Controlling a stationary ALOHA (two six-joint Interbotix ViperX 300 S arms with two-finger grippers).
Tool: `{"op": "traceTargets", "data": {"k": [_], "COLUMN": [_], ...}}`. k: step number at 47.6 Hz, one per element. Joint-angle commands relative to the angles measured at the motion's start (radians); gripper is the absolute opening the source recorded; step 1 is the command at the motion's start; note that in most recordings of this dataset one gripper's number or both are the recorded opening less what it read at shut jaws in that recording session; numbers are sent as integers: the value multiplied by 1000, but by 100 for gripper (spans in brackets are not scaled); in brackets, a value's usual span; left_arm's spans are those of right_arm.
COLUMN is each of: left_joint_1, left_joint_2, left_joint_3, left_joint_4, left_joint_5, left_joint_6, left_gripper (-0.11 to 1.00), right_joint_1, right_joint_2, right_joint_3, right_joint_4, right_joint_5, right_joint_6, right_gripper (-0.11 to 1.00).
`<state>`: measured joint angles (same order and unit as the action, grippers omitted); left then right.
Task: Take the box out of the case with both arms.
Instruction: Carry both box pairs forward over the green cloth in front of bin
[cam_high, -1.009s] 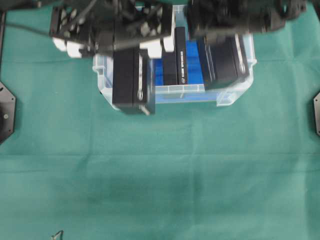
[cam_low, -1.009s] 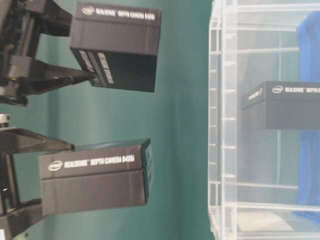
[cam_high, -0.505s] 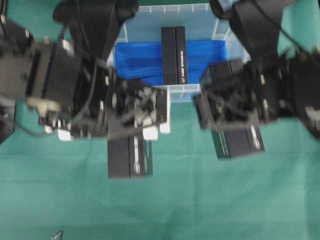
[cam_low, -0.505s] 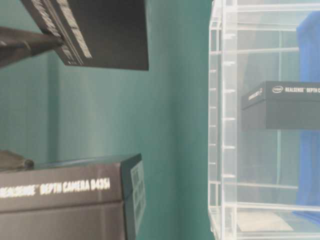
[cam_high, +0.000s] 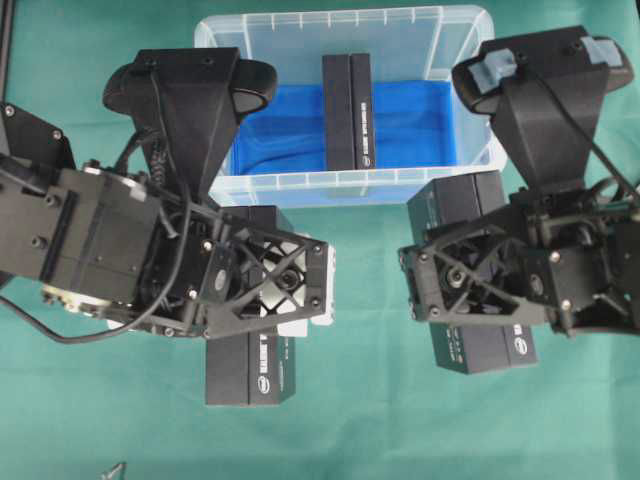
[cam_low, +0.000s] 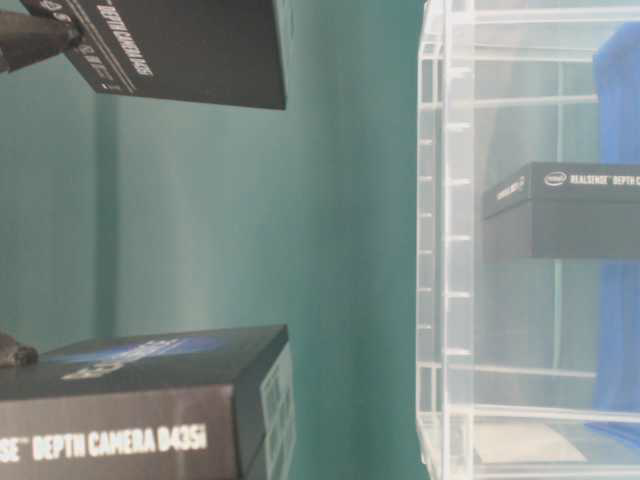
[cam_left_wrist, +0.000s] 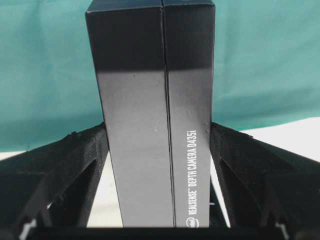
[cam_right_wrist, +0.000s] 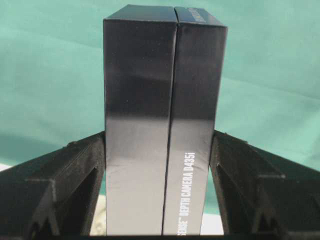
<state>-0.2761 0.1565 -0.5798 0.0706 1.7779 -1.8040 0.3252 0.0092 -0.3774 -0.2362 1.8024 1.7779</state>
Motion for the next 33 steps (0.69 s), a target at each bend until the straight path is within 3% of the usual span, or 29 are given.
{"op": "traceTargets", "data": {"k": [1, 33], "left_joint_1": [-2, -6], "left_joint_2": [-20, -20], "left_joint_3": [-23, -21], "left_joint_4": [5, 6], "left_joint_5": [0, 0], "left_joint_6": [-3, -6], "left_gripper": [64, 64], "right_joint_1": [14, 17], "right_joint_2": [-32, -32], "right_joint_3": [-28, -28], "right_joint_4": [-6, -5], "right_joint_5": [3, 2], "right_joint_6": [6, 12], "right_gripper": [65, 65]}}
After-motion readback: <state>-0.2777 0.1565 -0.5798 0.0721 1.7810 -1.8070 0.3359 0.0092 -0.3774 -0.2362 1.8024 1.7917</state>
